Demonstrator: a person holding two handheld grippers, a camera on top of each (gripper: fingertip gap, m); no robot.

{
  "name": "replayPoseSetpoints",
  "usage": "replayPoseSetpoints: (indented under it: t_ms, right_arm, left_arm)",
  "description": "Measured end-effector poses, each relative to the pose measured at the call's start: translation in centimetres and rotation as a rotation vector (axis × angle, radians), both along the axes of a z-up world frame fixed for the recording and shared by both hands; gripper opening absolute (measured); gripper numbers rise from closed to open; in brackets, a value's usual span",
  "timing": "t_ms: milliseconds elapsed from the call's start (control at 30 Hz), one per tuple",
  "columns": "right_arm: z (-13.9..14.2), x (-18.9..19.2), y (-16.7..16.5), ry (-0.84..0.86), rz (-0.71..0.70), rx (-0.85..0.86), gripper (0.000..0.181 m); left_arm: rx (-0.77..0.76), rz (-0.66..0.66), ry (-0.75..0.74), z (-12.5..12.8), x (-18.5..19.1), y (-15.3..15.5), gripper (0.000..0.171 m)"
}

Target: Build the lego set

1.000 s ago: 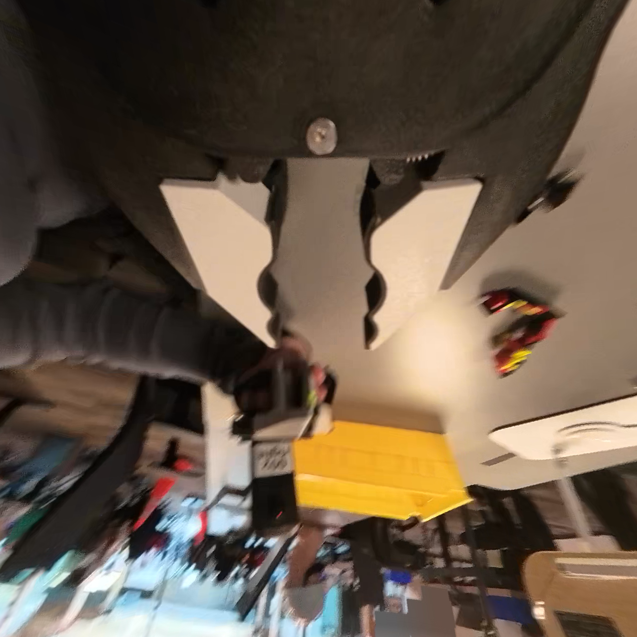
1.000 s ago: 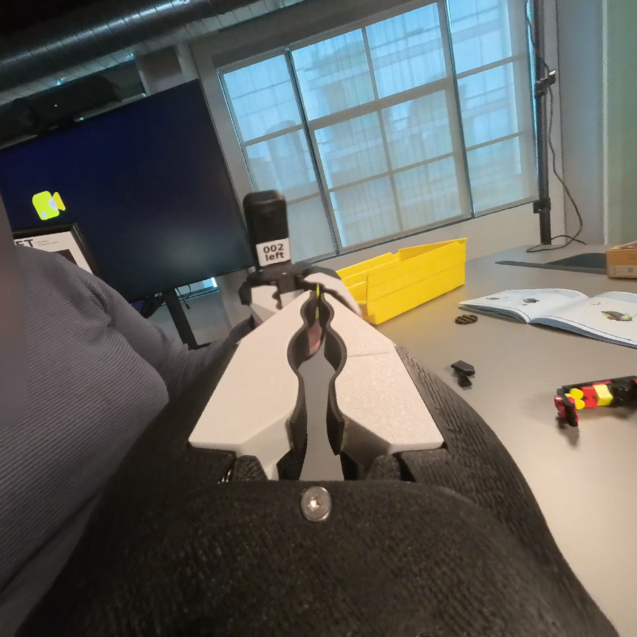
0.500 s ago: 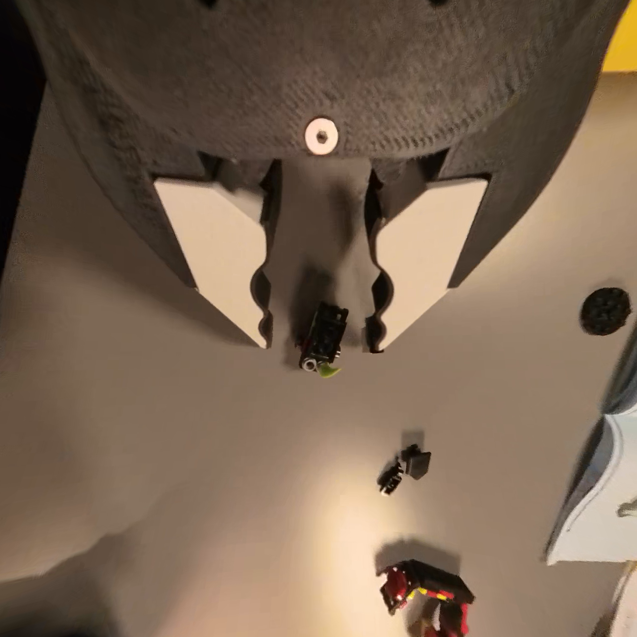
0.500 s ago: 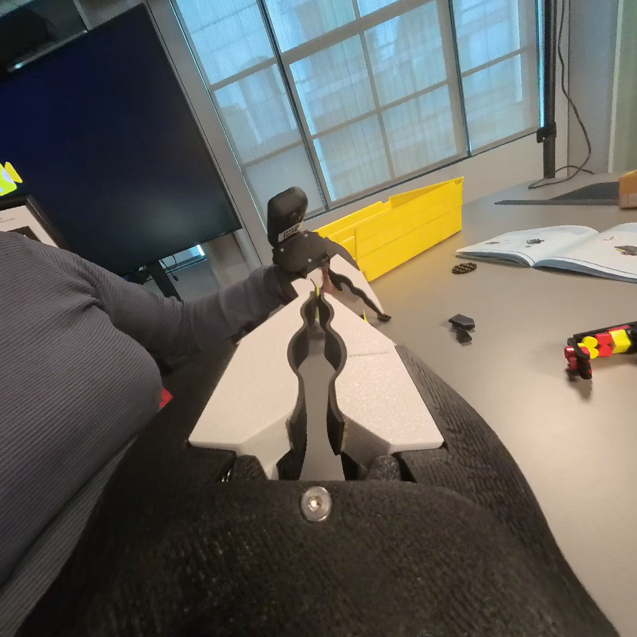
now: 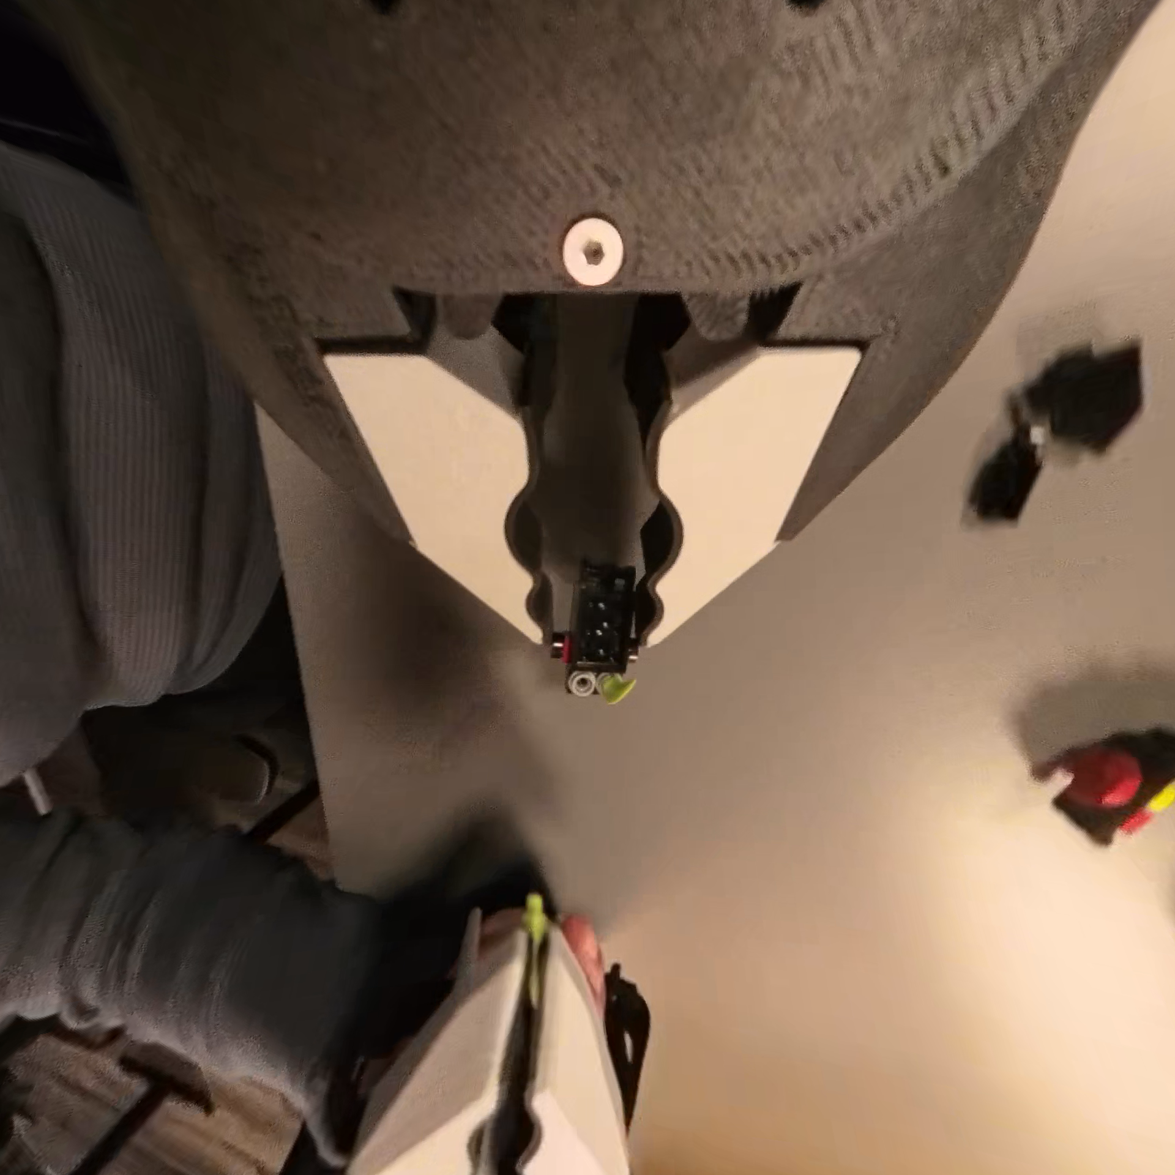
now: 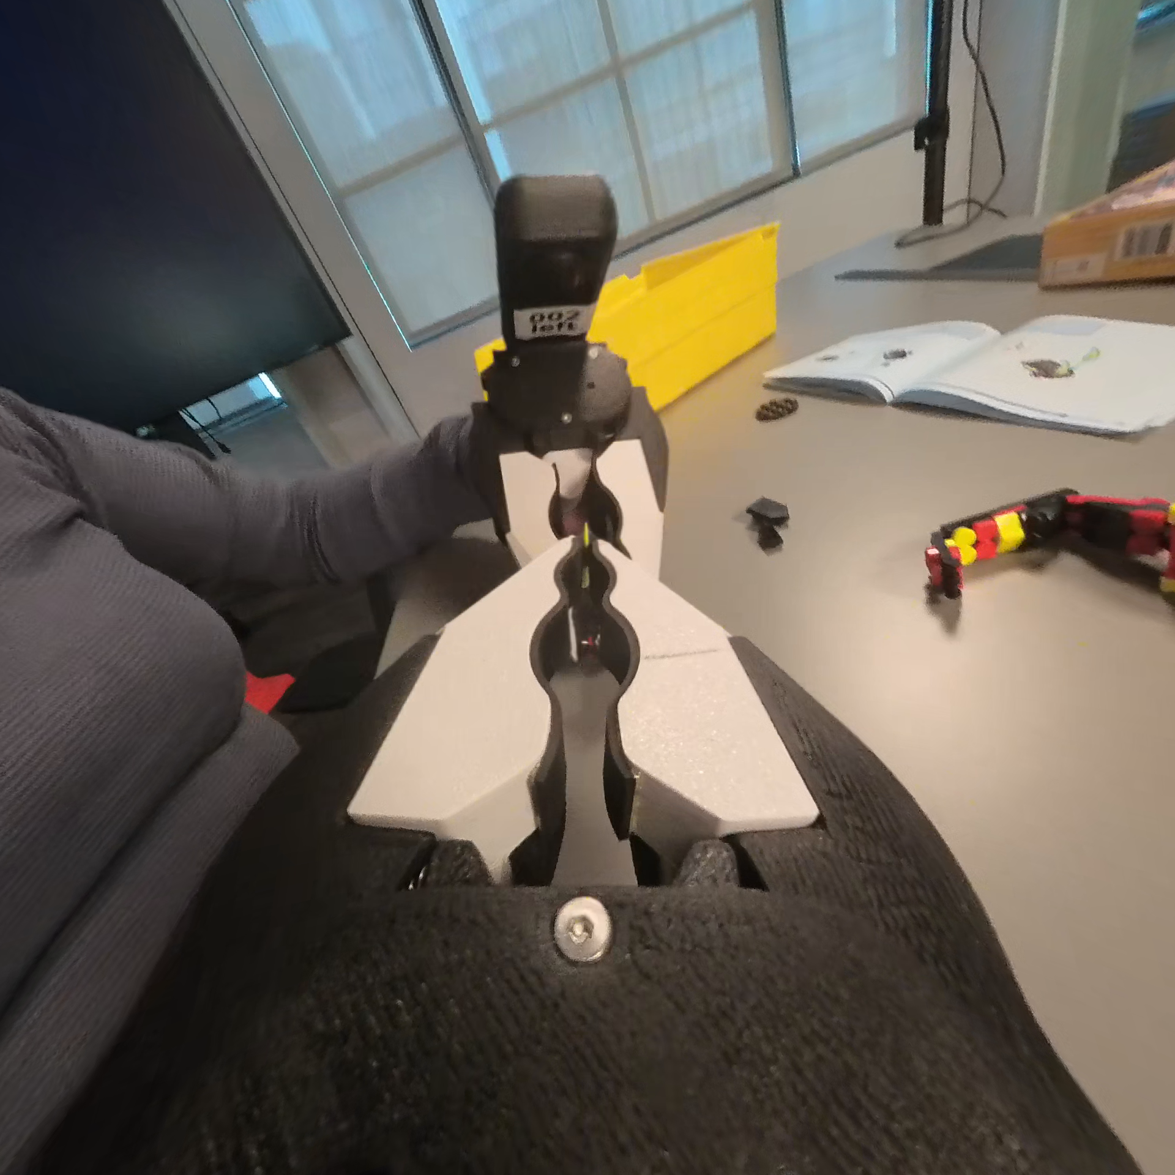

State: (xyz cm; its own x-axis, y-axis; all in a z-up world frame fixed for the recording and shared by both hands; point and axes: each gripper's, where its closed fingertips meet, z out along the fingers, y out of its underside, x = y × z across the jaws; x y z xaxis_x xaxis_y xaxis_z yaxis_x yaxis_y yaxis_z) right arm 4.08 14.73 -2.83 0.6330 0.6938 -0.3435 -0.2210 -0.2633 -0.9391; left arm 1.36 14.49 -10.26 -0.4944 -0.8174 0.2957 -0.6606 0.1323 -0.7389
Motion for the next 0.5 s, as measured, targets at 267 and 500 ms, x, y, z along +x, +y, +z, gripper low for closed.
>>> replayPoseSetpoints:
  t_ms: [267, 500]
  right_arm:
    - [-2.2, 0.6, -0.4, -0.109, 0.034, -0.121, 0.0]
    - [-4.1, 0.4, -0.4, -0.199, 0.057, -0.219, 0.0]
  left_arm:
    - [-0.134, -0.127, 0.031, 0.1, 3.2, -2.1, 0.025]
    - [-0.163, -0.141, 0.052, -0.2, 3.0, -2.2, 0.025]
